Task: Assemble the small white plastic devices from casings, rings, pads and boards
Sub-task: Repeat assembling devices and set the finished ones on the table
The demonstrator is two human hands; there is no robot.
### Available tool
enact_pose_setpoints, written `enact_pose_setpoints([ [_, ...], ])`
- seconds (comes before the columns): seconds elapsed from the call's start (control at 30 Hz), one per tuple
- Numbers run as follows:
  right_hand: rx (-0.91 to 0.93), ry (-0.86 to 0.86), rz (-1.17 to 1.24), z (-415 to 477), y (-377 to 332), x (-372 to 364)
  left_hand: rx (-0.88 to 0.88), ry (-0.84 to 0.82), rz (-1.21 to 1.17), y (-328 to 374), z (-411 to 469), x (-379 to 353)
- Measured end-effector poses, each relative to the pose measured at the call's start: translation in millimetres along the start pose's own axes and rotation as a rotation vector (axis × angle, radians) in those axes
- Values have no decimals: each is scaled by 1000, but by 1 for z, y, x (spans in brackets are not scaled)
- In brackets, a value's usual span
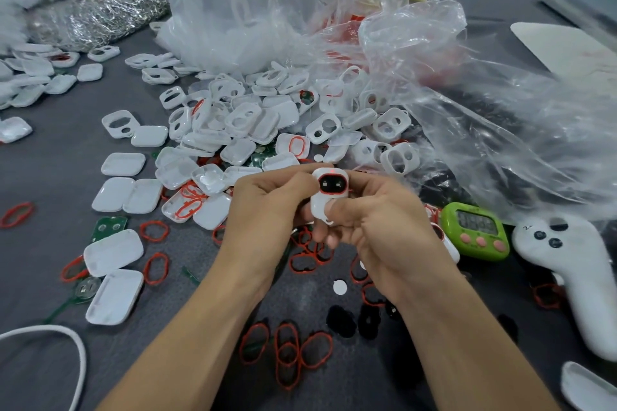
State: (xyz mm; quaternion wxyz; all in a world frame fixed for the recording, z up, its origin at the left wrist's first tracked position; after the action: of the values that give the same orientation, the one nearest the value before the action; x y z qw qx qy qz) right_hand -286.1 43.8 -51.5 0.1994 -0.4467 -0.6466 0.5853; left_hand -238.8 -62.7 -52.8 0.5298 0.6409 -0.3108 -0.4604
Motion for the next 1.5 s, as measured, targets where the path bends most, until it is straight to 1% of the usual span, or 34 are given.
enact_pose_setpoints([
  [0.1, -11, -32, 11, -1, 1, 0, 14, 23, 7, -2, 1, 1],
  [0.2, -50, -160, 82, -4, 0, -4, 38, 97, -7, -3, 0, 7],
  [0.27, -64, -222, 127, -6, -1, -6, 48, 111, -23, -3, 0, 8],
  [0.47, -52, -231, 138, -5, -1, -4, 47, 119, -21, 2, -1, 7],
  [0.57, -35, -199, 102, -6, -1, -3, 26, 103, -10, 2, 0, 7],
  [0.67, -7, -109, 26, -4, 0, 1, -2, 98, 35, 1, 0, 8],
  [0.73, 1, -41, -19, -2, 0, 6, -40, 127, 85, 2, -1, 11],
  [0.8, 6, -9, -49, -2, -1, 8, -84, 166, 143, 4, 0, 16],
  [0.87, 21, 15, -92, -1, -3, 10, -143, 174, 236, 7, -1, 17],
  [0.93, 57, 58, -187, -1, -5, 15, -185, 181, 380, 11, -3, 17],
  [1.0, 104, 93, -310, 0, -7, 19, -192, 195, 498, 13, -5, 16],
  [1.2, 220, 146, -546, -3, -14, 24, -189, 225, 699, 21, -11, 12],
  [1.3, 246, 148, -591, -5, -14, 22, -156, 238, 659, 17, -11, 15],
  [1.5, 305, 189, -509, -8, -19, 18, -143, 230, 421, 10, -2, 19],
])
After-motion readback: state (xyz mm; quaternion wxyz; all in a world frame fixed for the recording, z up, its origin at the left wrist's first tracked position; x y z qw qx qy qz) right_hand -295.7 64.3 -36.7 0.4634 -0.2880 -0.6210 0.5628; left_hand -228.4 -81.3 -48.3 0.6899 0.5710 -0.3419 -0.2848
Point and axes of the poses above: each hand's wrist, its own z-axis towards the middle knuckle, its own x-axis out of the back of the hand, y = z × x, the point moved 7 cm from there along z, towards the middle knuckle
